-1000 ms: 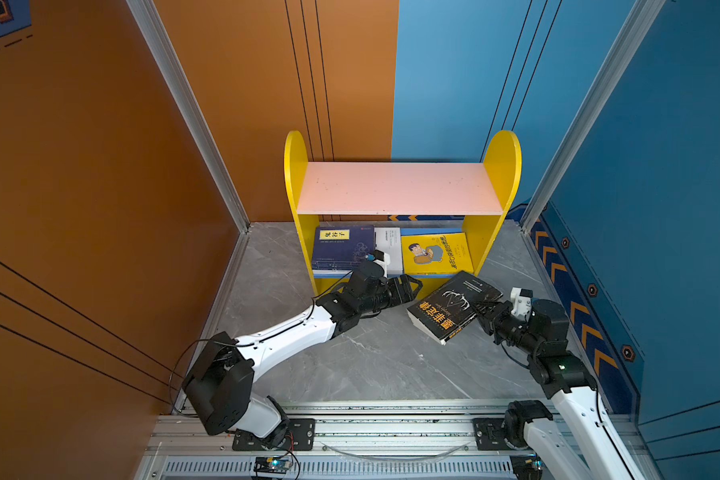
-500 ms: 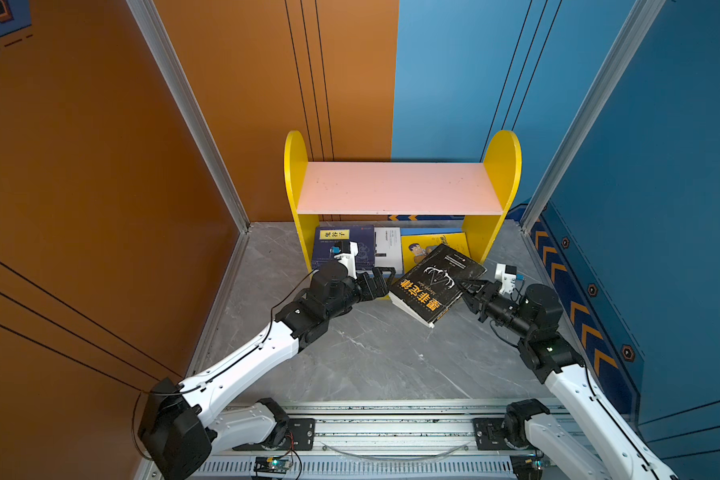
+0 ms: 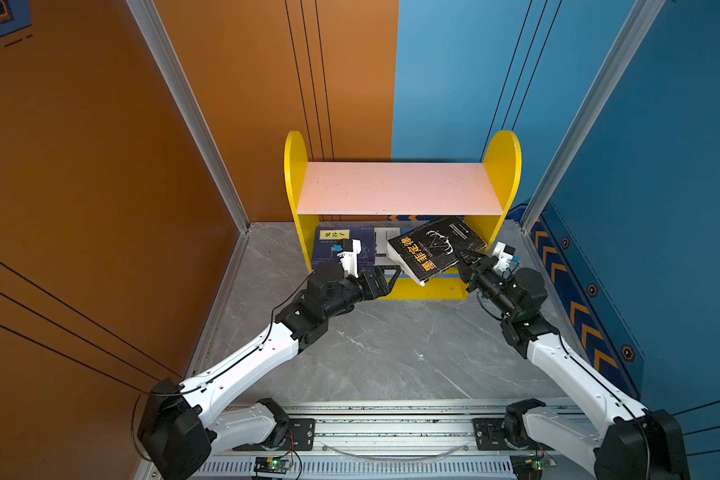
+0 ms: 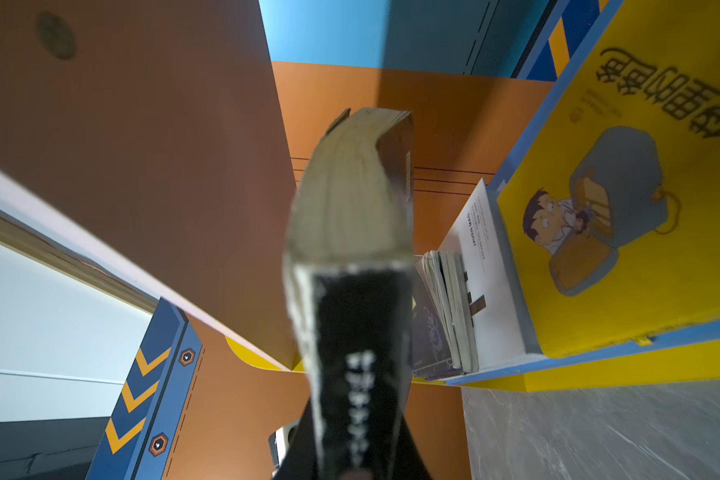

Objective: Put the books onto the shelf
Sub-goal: 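Lift the black book with both grippers and carry it into the lower shelf, then lower the black book onto the yellow book with left gripper while right releases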

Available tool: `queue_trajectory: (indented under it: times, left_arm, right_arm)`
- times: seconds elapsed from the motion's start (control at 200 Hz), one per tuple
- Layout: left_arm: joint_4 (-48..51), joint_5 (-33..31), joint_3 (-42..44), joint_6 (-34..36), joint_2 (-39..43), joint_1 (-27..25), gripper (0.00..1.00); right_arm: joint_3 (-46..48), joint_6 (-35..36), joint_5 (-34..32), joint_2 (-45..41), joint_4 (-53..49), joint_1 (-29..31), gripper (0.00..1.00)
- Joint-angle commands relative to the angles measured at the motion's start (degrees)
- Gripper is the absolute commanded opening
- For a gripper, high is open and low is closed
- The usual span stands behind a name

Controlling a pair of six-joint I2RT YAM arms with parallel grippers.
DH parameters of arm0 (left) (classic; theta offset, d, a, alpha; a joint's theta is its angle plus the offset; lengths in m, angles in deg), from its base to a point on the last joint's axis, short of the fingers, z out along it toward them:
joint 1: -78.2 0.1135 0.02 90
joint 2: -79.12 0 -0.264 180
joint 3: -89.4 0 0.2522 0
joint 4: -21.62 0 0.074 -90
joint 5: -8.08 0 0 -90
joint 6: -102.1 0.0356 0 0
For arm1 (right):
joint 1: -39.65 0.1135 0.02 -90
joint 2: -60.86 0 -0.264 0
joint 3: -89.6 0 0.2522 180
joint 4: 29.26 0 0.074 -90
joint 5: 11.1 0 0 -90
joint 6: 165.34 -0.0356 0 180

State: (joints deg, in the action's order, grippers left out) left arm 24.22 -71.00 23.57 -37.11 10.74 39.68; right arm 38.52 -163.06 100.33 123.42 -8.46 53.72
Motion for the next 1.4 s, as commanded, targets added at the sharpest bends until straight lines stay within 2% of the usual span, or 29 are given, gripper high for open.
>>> queue_trajectory:
  times: [0.0, 0.21, 0.466, 0.676, 0.686, 0.841, 0.981, 1.076, 1.172, 1.242, 1.302, 1.347, 1.392]
  left_arm:
    - [-6.3, 4.5, 0.1, -3.9, -1.5, 0.6, 0.98]
    - [-9.9, 6.0, -2.5, -7.0, -5.8, 1.0, 0.98]
    - [-20.0, 10.0, -5.0, -15.5, -13.4, 2.2, 1.0]
    - [-23.2, 11.2, -6.5, -18.8, -17.1, 2.1, 0.87]
    - [-23.3, 11.2, -6.5, -18.8, -17.2, 2.1, 0.84]
    - [-23.2, 11.3, -9.3, -16.9, -18.2, 2.2, 0.6]
    - [-17.9, 12.7, -12.1, -14.2, -20.2, 3.4, 0.39]
    - [-17.5, 15.2, -13.6, -13.5, -22.3, 4.7, 0.29]
    - [-16.2, 18.0, -15.7, -12.7, -24.3, 6.2, 0.21]
    - [-15.7, 19.9, -17.1, -11.7, -25.6, 7.0, 0.19]
    - [-14.0, 21.4, -18.8, -10.3, -26.8, 7.4, 0.19]
    - [-11.6, 22.2, -20.5, -8.3, -27.7, 7.6, 0.19]
    - [-8.5, 22.6, -22.3, -5.9, -28.5, 7.6, 0.19]
  right_arm:
    - [-2.6, 0.2, -5.6, 0.8, 11.6, 1.6, 0.05]
    - [-3.5, 3.3, -9.4, 2.0, 11.7, 3.2, 0.05]
    - [-3.6, 0.7, -9.2, 5.6, 17.1, 3.6, 0.05]
    - [-2.5, 1.0, -11.7, 7.3, 21.6, 4.7, 0.04]
    - [-2.4, 1.2, -11.8, 7.3, 21.6, 4.8, 0.04]
    - [-1.6, 4.3, -14.1, 6.8, 20.7, 5.7, 0.05]
    - [-2.0, 6.0, -12.9, 6.9, 19.1, 5.8, 0.06]
    - [-2.5, 6.8, -11.9, 6.6, 15.4, 5.6, 0.07]
    - [-3.2, 8.0, -10.1, 5.9, 9.3, 4.9, 0.15]
    - [-3.5, 9.5, -9.4, 4.7, 4.0, 4.3, 0.21]
    - [-3.8, 11.4, -9.4, 2.8, -1.9, 3.7, 0.35]
    - [-4.1, 13.8, -10.0, 1.1, -7.0, 3.3, 0.38]
    - [-4.5, 16.6, -11.3, -1.1, -12.6, 3.0, 0.5]
